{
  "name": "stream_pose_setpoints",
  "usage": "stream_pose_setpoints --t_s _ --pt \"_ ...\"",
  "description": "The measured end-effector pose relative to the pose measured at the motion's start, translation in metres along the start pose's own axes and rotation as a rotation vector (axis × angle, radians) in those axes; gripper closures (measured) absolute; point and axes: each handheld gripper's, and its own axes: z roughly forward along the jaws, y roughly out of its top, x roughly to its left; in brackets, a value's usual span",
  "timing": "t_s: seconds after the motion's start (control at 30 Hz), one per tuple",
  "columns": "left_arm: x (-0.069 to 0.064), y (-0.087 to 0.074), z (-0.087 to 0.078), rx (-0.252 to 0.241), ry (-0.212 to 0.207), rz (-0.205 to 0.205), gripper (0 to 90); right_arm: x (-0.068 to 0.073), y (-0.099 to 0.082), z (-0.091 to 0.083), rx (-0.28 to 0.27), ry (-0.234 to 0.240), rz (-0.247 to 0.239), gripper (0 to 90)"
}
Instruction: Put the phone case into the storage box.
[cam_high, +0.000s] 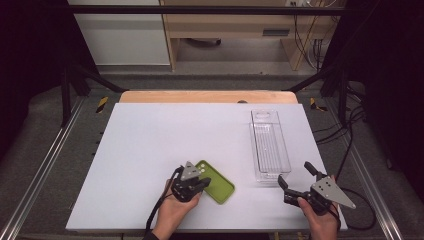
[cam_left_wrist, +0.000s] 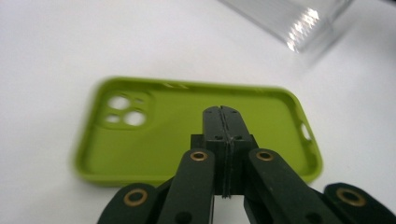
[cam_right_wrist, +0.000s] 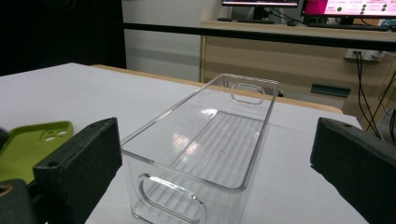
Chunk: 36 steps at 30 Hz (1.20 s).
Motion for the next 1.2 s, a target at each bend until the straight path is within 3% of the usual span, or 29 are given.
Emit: stream_pose_setpoints --t_s 0.1,0.2,0.33,0.43,0.53,0.6,0.77,0.8,0.87,0.9,0.93,0.97,1.0,1.1,1.2 --pt "0.014 -0.006 -0.018 -0.078 0.055 -0.006 90.0 0.003 0.002 -0.001 0.007 -0.001 0.003 2.0" --pt "0.028 -0.012 -0.035 -0.123 0.118 0.017 90.0 0.005 0.003 0.000 0.009 -0.001 -0.004 1.9" --pt "0.048 -0.023 -0.064 -0.193 0.186 -0.011 90.0 0.011 0.006 0.002 0.026 -0.022 -0.014 2.3" --pt "0.059 -0.033 -0.085 -0.231 0.259 0.003 90.0 0.021 0.014 0.003 0.029 -0.030 -0.034 3.4" --pt "0.072 -0.040 -0.101 -0.250 0.305 0.002 90.0 0.029 0.019 0.003 0.030 -0.005 -0.035 3.4" --pt "0.083 -0.047 -0.110 -0.280 0.315 -0.031 88.2 0.045 0.028 0.007 0.082 0.038 -0.065 5.2" --pt "0.093 -0.055 -0.114 -0.288 0.363 -0.044 64.5 0.073 0.044 0.020 0.204 0.131 -0.129 5.0" --pt "0.098 -0.057 -0.117 -0.309 0.372 -0.075 58.6 0.078 0.047 0.023 0.225 0.156 -0.132 4.9" --pt "0.102 -0.058 -0.118 -0.324 0.387 -0.081 47.1 0.087 0.050 0.031 0.274 0.196 -0.139 5.0" --pt "0.102 -0.058 -0.118 -0.324 0.387 -0.081 41.6 0.087 0.050 0.031 0.274 0.196 -0.139 5.0" --pt "0.103 -0.059 -0.118 -0.333 0.389 -0.091 41.6 0.091 0.051 0.035 0.299 0.210 -0.138 5.0" --pt "0.104 -0.060 -0.118 -0.340 0.392 -0.100 35.6 0.094 0.051 0.038 0.324 0.228 -0.139 5.0" --pt "0.105 -0.060 -0.117 -0.342 0.394 -0.105 25.7 0.099 0.049 0.046 0.383 0.268 -0.124 4.9" --pt "0.106 -0.060 -0.115 -0.346 0.392 -0.104 20.0 0.103 0.047 0.051 0.427 0.291 -0.111 4.8" --pt "0.106 -0.061 -0.112 -0.353 0.381 -0.113 9.6 0.111 0.043 0.059 0.496 0.339 -0.129 4.5"
